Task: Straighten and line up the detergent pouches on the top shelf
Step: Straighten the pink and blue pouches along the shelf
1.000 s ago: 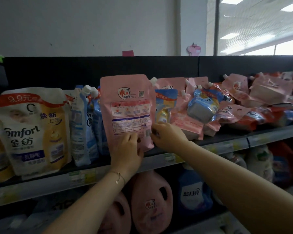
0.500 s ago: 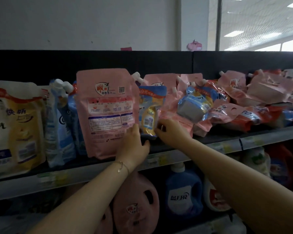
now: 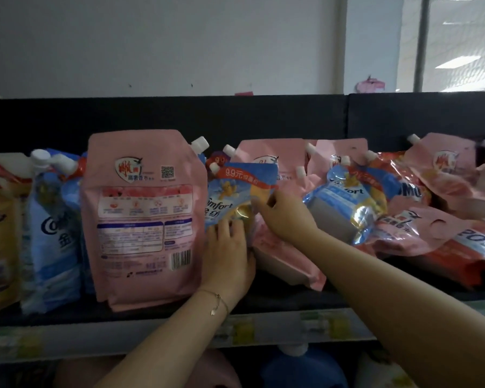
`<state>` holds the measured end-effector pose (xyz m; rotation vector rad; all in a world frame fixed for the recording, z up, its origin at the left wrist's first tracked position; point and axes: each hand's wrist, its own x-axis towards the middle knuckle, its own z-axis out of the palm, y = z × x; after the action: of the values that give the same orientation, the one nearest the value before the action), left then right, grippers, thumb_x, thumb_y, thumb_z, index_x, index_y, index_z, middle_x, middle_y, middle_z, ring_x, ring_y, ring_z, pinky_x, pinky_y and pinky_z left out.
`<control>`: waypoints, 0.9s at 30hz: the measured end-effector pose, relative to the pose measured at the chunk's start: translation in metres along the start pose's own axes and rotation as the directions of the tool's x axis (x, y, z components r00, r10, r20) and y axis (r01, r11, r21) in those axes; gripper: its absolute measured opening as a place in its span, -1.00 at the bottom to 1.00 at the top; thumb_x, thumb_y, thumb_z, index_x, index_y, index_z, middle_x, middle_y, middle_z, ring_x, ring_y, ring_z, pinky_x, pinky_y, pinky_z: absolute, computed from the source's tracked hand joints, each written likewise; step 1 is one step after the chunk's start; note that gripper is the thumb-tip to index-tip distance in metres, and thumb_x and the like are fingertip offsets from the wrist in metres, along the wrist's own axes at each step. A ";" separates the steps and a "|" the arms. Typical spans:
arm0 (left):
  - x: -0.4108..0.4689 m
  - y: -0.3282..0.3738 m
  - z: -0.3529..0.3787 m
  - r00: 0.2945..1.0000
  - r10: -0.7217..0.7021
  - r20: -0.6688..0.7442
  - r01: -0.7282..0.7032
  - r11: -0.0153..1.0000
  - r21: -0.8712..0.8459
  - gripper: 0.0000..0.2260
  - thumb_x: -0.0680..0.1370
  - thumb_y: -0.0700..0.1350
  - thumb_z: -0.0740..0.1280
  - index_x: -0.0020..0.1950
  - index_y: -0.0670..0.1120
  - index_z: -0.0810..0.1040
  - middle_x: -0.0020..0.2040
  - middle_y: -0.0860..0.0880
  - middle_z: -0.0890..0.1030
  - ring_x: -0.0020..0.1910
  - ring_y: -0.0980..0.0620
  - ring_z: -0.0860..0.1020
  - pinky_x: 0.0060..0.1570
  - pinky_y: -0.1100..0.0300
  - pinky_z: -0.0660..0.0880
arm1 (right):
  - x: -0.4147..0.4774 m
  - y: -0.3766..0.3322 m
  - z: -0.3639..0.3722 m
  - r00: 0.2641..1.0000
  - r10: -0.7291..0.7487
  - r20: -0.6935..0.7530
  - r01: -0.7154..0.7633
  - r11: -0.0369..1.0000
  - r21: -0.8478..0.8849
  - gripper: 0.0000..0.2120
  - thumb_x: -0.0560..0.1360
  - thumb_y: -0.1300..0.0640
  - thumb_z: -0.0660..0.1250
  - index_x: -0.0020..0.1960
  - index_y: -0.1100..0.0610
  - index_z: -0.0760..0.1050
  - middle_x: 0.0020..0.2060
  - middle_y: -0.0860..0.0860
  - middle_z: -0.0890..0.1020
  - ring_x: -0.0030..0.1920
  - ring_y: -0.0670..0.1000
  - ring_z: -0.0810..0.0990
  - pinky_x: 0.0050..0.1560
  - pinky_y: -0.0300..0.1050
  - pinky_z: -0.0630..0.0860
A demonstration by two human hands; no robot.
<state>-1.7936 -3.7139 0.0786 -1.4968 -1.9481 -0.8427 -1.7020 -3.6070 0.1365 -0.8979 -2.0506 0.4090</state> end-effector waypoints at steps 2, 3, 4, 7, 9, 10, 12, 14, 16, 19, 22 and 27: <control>0.002 -0.001 0.003 1.000 -0.024 -0.011 0.024 0.998 0.056 -0.50 0.49 -0.07 0.33 0.38 -0.14 0.29 0.31 -0.15 0.34 0.25 -0.16 0.36 0.21 0.05 0.36 | 0.016 -0.009 0.007 0.994 0.110 0.012 -0.110 0.969 0.221 -0.71 0.53 -0.19 0.23 -0.14 0.02 0.50 -0.25 -0.04 0.62 -0.26 -0.04 0.61 -0.21 -0.06 0.59; 0.003 -0.001 0.005 1.000 -0.026 -0.005 0.026 0.996 0.081 -0.52 0.48 -0.08 0.34 0.36 -0.16 0.31 0.28 -0.16 0.36 0.20 -0.18 0.41 0.15 0.04 0.40 | 0.026 -0.010 0.010 0.986 0.166 0.007 -0.162 0.949 0.270 -0.70 0.53 -0.21 0.24 -0.15 0.02 0.47 -0.26 -0.02 0.61 -0.28 -0.03 0.61 -0.26 -0.08 0.58; 0.003 -0.001 0.007 0.999 -0.030 0.012 0.029 0.994 0.107 -0.52 0.48 -0.09 0.35 0.36 -0.16 0.32 0.26 -0.17 0.38 0.16 -0.19 0.45 0.07 0.03 0.44 | 0.032 -0.011 0.012 0.976 0.219 -0.007 -0.207 0.933 0.293 -0.66 0.52 -0.23 0.24 -0.15 0.05 0.47 -0.27 0.01 0.61 -0.29 0.00 0.60 -0.31 -0.10 0.55; 0.001 0.001 0.012 0.997 -0.041 0.058 0.031 0.987 0.159 -0.52 0.36 -0.17 0.49 0.22 -0.19 0.42 0.11 -0.20 0.49 -0.03 -0.25 0.57 -0.22 0.00 0.56 | 0.044 -0.005 0.015 0.931 0.355 -0.083 -0.304 0.880 0.365 -0.54 0.49 -0.22 0.26 -0.11 0.21 0.54 -0.23 0.15 0.64 -0.20 0.16 0.63 -0.17 0.01 0.59; -0.001 0.001 0.010 0.995 -0.034 0.094 0.016 0.982 0.186 -0.53 0.28 -0.22 0.54 0.10 -0.20 0.44 0.03 -0.21 0.52 -0.10 -0.28 0.60 -0.35 0.00 0.57 | 0.041 -0.002 0.015 0.932 0.359 -0.057 -0.322 0.888 0.327 -0.64 0.55 -0.09 0.24 -0.23 0.18 0.48 -0.21 0.12 0.61 -0.13 0.17 0.60 -0.10 0.01 0.56; -0.003 0.001 0.010 0.994 -0.025 0.106 0.006 0.985 0.175 -0.54 0.31 -0.22 0.51 0.14 -0.21 0.42 0.08 -0.22 0.50 -0.03 -0.30 0.58 -0.29 -0.01 0.58 | 0.039 -0.002 0.014 0.942 0.332 -0.043 -0.309 0.912 0.271 -0.68 0.58 -0.01 0.21 -0.26 0.16 0.44 -0.18 0.12 0.60 -0.09 0.17 0.59 -0.05 0.02 0.55; -0.005 0.002 0.004 0.989 -0.036 0.144 0.017 0.991 0.136 -0.53 0.44 -0.17 0.39 0.29 -0.21 0.32 0.27 -0.20 0.38 0.22 -0.29 0.45 -0.01 -0.02 0.55 | 0.043 -0.006 0.010 0.963 0.263 -0.059 -0.245 0.945 0.216 -0.75 0.57 0.10 0.18 -0.23 0.17 0.47 -0.13 0.14 0.62 -0.08 0.17 0.60 -0.08 0.01 0.56; -0.006 -0.001 0.002 0.990 -0.019 0.140 -0.008 0.982 0.188 -0.49 0.51 -0.07 0.30 0.38 -0.20 0.21 0.35 -0.18 0.27 0.32 -0.24 0.35 0.16 0.05 0.46 | 0.044 -0.021 0.004 0.981 0.150 -0.123 -0.116 0.962 0.249 -0.72 0.57 0.12 0.20 -0.29 0.14 0.48 -0.31 0.06 0.58 -0.26 0.05 0.56 -0.25 -0.10 0.45; -0.007 -0.005 -0.001 0.994 0.002 0.105 -0.024 0.978 0.207 -0.38 0.52 -0.02 0.30 0.47 -0.21 0.12 0.38 -0.22 0.26 0.28 -0.19 0.38 0.16 0.10 0.45 | 0.043 -0.040 0.002 0.985 -0.031 -0.168 0.072 0.967 0.245 -0.60 0.60 0.10 0.20 -0.42 0.08 0.39 -0.47 -0.01 0.45 -0.45 -0.10 0.42 -0.37 -0.18 0.33; -0.010 -0.012 -0.003 0.993 0.028 0.116 -0.058 0.962 0.265 -0.24 0.54 -0.02 0.32 0.53 -0.27 -0.06 0.41 -0.23 0.21 0.31 -0.10 0.34 0.23 0.20 0.40 | 0.028 -0.065 0.013 0.959 -0.262 -0.106 0.280 0.929 0.241 -0.58 0.63 0.10 0.17 -0.41 0.02 0.34 -0.52 -0.07 0.39 -0.58 -0.20 0.39 -0.51 -0.39 0.28; -0.013 -0.015 -0.005 0.989 0.038 0.142 -0.078 0.955 0.287 -0.32 0.56 -0.02 0.28 0.52 -0.23 -0.02 0.38 -0.16 0.23 0.27 0.00 0.37 0.15 0.29 0.40 | 0.019 -0.062 0.035 0.954 -0.295 -0.056 0.295 0.888 0.353 -0.66 0.64 0.06 0.14 -0.31 -0.01 0.38 -0.43 -0.07 0.46 -0.46 -0.23 0.48 -0.36 -0.37 0.41; -0.003 -0.015 -0.018 0.996 -0.022 0.083 0.015 0.996 0.083 -0.56 0.57 -0.06 0.26 0.40 -0.16 0.28 0.15 -0.12 0.53 -0.01 -0.08 0.60 -0.18 0.11 0.53 | 0.010 -0.059 0.020 0.920 -0.370 0.127 0.334 0.912 0.238 -0.69 0.61 -0.08 0.15 -0.20 0.08 0.42 -0.30 0.05 0.55 -0.27 0.04 0.55 -0.21 -0.03 0.54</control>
<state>-1.8065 -3.7325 0.0862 -1.4903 -2.0348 -0.7088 -1.7484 -3.6403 0.1639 -0.3596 -2.2183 0.5054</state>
